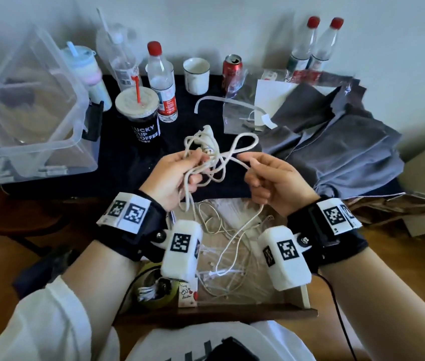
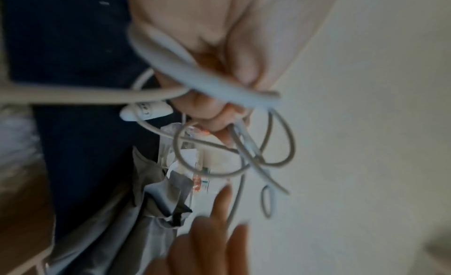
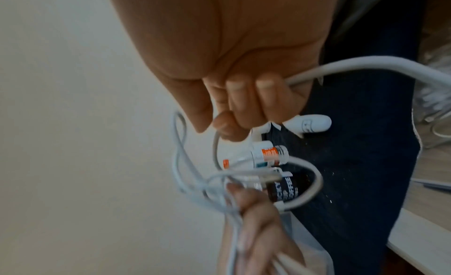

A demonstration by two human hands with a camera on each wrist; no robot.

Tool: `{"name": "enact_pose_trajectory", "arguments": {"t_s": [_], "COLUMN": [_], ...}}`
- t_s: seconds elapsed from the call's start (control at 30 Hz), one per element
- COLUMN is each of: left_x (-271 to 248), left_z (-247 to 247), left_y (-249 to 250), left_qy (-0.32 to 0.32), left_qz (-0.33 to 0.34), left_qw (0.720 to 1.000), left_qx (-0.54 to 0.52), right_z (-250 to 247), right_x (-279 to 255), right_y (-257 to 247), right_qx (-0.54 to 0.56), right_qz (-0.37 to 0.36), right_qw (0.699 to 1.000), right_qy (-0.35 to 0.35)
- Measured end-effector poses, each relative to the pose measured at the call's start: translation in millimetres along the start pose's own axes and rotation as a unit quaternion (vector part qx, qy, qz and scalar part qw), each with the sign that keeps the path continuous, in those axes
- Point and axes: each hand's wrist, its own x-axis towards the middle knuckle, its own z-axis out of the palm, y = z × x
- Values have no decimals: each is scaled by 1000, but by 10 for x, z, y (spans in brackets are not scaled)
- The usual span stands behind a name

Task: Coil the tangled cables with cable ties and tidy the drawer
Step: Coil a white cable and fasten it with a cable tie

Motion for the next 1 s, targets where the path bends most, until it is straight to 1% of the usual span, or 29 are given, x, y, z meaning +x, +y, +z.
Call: {"name": "enact_pose_trajectory", "arguments": {"t_s": [0.1, 0.23, 0.33, 0.47, 0.53, 0.7, 0.83, 0.9, 1.0], "left_x": [-27, -71, -95, -150, -186, -223, -221, -219, -213], "left_z": [-149, -217, -226, -197, -167, -104, -89, -89, -86], "left_y": [16, 2, -3, -6, 4, 11, -10, -20, -48], "left_qy": [-7, -10, -10, -17, -36, -82, -116, -114, -90], "left_qz": [-35, -60, -71, -38, -22, -12, -4, 10, 27], "left_qw": [999, 997, 997, 999, 999, 996, 991, 989, 988], "left_qx": [-36, -51, -42, 9, 33, 37, 68, 95, 120], "right_z": [-121, -186, -204, -198, -195, -216, -229, -230, -219], "right_x": [-10, -36, -47, -58, -48, 8, 30, 28, 9], "right_y": [-24, -3, 35, 80, 109, 189, 218, 218, 197], "right_qx": [22, 7, -10, -32, -42, -81, -111, -121, -120], "right_qz": [-13, -13, -13, -18, -29, -65, -103, -122, -146], "right_qw": [999, 999, 999, 998, 997, 991, 985, 983, 981], "right_qy": [38, 47, 52, 60, 61, 84, 77, 70, 48]}}
